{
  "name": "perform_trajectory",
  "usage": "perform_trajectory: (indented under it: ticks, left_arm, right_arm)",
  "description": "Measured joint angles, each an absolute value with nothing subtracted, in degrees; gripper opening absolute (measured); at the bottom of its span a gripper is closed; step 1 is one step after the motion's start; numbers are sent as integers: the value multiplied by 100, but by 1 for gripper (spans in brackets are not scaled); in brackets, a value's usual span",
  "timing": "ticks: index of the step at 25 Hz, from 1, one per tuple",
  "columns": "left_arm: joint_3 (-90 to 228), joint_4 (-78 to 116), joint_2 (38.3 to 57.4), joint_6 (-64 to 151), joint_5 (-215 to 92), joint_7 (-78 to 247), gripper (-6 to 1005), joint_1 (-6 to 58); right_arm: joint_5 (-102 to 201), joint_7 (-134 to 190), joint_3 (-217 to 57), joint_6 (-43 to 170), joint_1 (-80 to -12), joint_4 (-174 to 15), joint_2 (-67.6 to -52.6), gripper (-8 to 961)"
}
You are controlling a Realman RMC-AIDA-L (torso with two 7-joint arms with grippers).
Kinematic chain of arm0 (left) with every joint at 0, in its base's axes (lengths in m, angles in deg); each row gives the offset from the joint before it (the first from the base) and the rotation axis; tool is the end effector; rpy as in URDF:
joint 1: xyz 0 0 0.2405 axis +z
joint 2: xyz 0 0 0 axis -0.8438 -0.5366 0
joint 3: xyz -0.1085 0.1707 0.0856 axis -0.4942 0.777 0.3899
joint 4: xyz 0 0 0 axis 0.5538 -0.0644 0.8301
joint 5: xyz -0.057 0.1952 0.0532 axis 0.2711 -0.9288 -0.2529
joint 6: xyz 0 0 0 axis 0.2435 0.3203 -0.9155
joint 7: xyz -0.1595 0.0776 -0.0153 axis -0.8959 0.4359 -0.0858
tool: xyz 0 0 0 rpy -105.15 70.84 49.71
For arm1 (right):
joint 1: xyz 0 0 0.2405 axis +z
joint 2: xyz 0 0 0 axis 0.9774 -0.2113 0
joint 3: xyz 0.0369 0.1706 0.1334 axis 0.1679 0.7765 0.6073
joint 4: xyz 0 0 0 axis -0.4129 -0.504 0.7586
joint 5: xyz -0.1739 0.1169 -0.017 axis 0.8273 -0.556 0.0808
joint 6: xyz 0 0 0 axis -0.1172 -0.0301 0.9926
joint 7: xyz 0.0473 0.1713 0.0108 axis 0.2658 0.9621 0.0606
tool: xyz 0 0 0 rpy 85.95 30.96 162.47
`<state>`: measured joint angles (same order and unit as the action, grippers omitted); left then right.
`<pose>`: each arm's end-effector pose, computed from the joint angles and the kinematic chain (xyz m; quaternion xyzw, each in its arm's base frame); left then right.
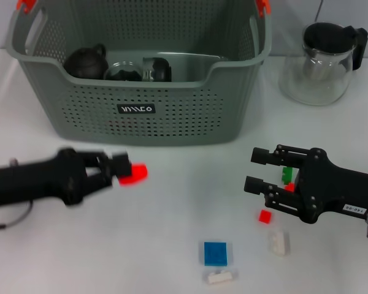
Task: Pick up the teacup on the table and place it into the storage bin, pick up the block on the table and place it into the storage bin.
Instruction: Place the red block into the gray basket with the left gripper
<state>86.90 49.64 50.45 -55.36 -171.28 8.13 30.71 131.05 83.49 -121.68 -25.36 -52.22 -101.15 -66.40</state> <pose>-0.2364 0.2744 0.0133 -0.9026 -0.2568 -0.3369 0.0760 0.2030 0.2785 -0.0312 -0.9136 0.1224 0.3734 0.1048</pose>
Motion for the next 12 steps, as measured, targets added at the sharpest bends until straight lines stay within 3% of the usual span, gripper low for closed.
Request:
perform_trajectory:
  ticks: [12]
  left_arm:
    - [8129,5042,4566,-5904,-15915,-1351,225,2085]
  right_arm:
    - [13105,8371,-12167,-2536,-5214,-10139,-6642,564]
